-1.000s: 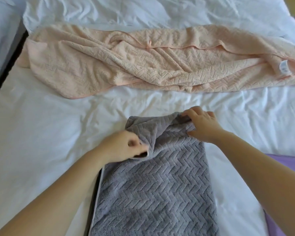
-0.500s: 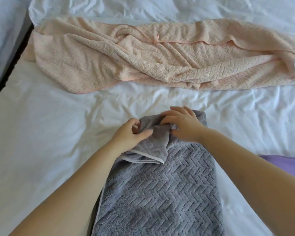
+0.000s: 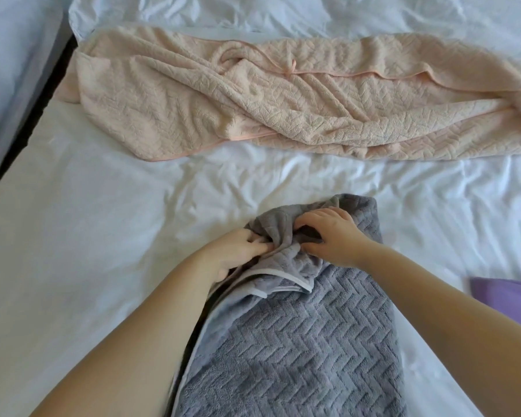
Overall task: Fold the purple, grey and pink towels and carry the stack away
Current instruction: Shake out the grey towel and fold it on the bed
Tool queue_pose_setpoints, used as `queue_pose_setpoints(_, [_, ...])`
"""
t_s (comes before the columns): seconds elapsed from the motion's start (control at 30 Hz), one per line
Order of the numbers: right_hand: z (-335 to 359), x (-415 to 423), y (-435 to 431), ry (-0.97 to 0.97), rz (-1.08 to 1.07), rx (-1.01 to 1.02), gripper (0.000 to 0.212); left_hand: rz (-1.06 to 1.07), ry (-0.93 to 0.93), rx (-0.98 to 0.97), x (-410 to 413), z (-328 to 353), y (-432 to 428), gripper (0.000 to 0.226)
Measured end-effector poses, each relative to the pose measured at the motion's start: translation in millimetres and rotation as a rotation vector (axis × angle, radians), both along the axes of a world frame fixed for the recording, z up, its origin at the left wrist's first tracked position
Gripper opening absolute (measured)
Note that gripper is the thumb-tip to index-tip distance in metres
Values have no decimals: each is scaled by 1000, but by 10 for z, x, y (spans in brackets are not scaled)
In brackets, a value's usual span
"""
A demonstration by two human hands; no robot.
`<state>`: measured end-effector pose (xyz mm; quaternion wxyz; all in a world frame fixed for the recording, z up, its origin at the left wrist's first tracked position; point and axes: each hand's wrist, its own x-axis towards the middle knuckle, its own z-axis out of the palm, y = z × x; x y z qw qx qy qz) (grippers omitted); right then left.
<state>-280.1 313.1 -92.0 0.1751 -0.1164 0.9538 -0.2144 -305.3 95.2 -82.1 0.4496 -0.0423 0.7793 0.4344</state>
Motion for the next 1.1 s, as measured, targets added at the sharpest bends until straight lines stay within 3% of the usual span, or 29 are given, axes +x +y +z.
queue_pose_setpoints(0.07, [5,14,-6,-7,-20,-42,43,309,100,181,29,34,17,5])
queue_pose_setpoints(0.17, [-5,31,2,11,-9,-33,28,679,371,309,-59,94,-67,8])
queue_pose_setpoints(0.23, [-7,35,18,19,-26,-45,18,746,480,337,-177,138,-217,16])
queue_pose_setpoints(0.33, [11,11,10,30,-46,-58,22,718,549,209,-355,107,-514,23])
queue_pose_setpoints(0.4, [12,-29,15,43,-55,-47,28,657,528,99,-416,41,-686,24])
queue_pose_setpoints(0.47, [2,-75,56,42,-68,-15,33,608,462,58,-448,-26,-772,38])
queue_pose_setpoints(0.6, [-3,-161,205,-19,-87,68,39,786,92,221,-572,-67,-690,56])
queue_pose_setpoints(0.67, [5,-212,282,-25,-94,98,35,739,33,195,-644,-62,-618,48])
queue_pose_setpoints(0.73, [14,-267,379,-22,-101,133,34,744,203,185,-723,-46,-568,29])
queue_pose_setpoints(0.83, [41,-353,556,-46,-142,217,50,567,451,6,-819,-105,-603,37])
queue_pose_setpoints(0.9, [37,-390,657,-70,-159,258,50,359,483,-170,-819,-175,-652,42])
queue_pose_setpoints(0.97, [-1,-402,724,-104,-167,279,46,299,547,-327,-746,-201,-687,44])
queue_pose_setpoints(1.03, [-42,-402,757,-128,-208,260,48,232,762,-422,-620,-151,-667,40])
queue_pose_setpoints(1.1, [-67,-397,775,-123,-264,226,52,95,991,-328,-432,-67,-581,37])
